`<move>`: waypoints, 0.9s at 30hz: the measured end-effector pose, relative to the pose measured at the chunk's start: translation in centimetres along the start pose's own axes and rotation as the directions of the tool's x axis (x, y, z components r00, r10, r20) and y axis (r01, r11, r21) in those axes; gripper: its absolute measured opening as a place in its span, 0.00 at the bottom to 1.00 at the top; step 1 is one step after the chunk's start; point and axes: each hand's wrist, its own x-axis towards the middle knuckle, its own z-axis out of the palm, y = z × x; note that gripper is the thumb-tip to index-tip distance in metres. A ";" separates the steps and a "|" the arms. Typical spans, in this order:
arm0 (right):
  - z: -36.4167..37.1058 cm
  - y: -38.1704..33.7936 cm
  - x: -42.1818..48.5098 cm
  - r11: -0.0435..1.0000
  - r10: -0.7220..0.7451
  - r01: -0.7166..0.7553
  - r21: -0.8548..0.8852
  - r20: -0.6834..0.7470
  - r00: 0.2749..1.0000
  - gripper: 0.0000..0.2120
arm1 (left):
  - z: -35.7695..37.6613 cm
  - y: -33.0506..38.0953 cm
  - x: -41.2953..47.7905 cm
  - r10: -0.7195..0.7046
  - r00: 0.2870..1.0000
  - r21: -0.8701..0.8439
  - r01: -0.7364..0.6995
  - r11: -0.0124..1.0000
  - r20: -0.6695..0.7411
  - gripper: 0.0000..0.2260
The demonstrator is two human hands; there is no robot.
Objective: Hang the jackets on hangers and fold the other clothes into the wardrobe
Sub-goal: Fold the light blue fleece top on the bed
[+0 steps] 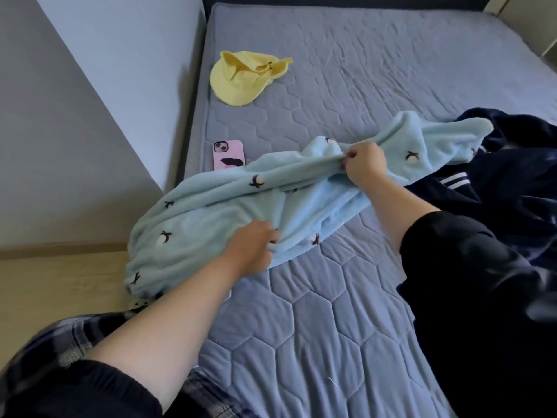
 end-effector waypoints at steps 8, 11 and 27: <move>5.8 2.4 -5.9 0.614 0.498 -0.453 0.646 0.127 0.858 0.21 | 2.8 -1.7 -2.3 0.073 0.968 -0.014 -0.079 0.997 -0.240 0.21; 6.1 1.3 -6.5 0.450 0.446 -0.576 0.683 0.386 0.807 0.10 | 2.7 -2.1 -2.5 -0.024 0.978 -0.008 0.022 1.000 -0.207 0.29; 11.0 -2.4 -11.6 0.864 -0.503 0.500 -0.063 -0.154 0.850 0.07 | 2.1 -6.5 -6.5 -0.141 0.985 -0.037 0.138 0.990 -0.102 0.28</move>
